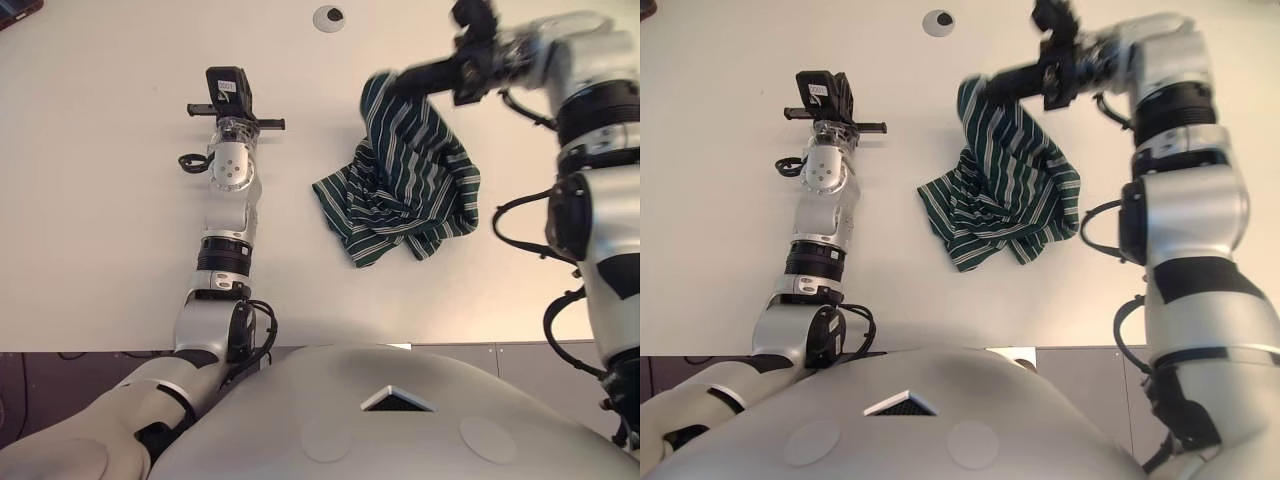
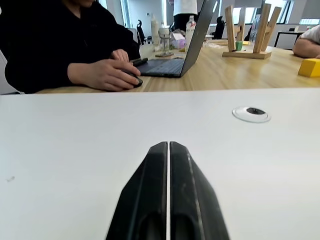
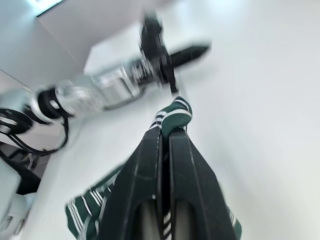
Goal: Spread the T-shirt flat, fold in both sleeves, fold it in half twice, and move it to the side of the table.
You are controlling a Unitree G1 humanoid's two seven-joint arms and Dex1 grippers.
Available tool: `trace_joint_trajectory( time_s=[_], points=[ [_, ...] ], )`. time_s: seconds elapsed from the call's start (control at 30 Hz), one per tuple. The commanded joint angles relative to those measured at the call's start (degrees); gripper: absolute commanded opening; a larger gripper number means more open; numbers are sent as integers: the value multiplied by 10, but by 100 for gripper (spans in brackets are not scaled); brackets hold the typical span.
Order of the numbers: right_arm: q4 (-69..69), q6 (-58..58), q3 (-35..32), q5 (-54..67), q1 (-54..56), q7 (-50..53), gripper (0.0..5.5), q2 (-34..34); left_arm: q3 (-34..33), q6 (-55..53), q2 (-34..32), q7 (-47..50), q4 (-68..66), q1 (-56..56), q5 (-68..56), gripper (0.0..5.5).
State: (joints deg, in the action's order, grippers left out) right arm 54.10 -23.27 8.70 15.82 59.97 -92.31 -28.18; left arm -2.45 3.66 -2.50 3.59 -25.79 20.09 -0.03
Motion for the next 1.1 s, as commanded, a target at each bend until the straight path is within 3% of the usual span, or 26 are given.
trace_joint_trajectory(
  time_s=[0.03, 0.27, 0.37, 0.67, 1.1],
  points=[
    [-157, -35, 33, 134, 23, -2, 3, -93, 20, -3, -16, -91, 74, -9, -33, 0],
    [-285, -7, 65, 253, 42, -2, 3, -164, 77, -140, -92, -314, 298, -41, -149, 0],
    [-323, 12, 88, 288, 40, -2, 0, -200, 95, -177, -122, -365, 306, -47, -158, 43],
    [-382, 39, 137, 345, 27, -2, 0, -253, 199, -74, -167, -441, 91, 43, -8, 163],
    [-431, 63, 173, 351, -19, -2, 0, -270, 200, -34, -61, -583, -158, 196, -40, 163]
  ],
)
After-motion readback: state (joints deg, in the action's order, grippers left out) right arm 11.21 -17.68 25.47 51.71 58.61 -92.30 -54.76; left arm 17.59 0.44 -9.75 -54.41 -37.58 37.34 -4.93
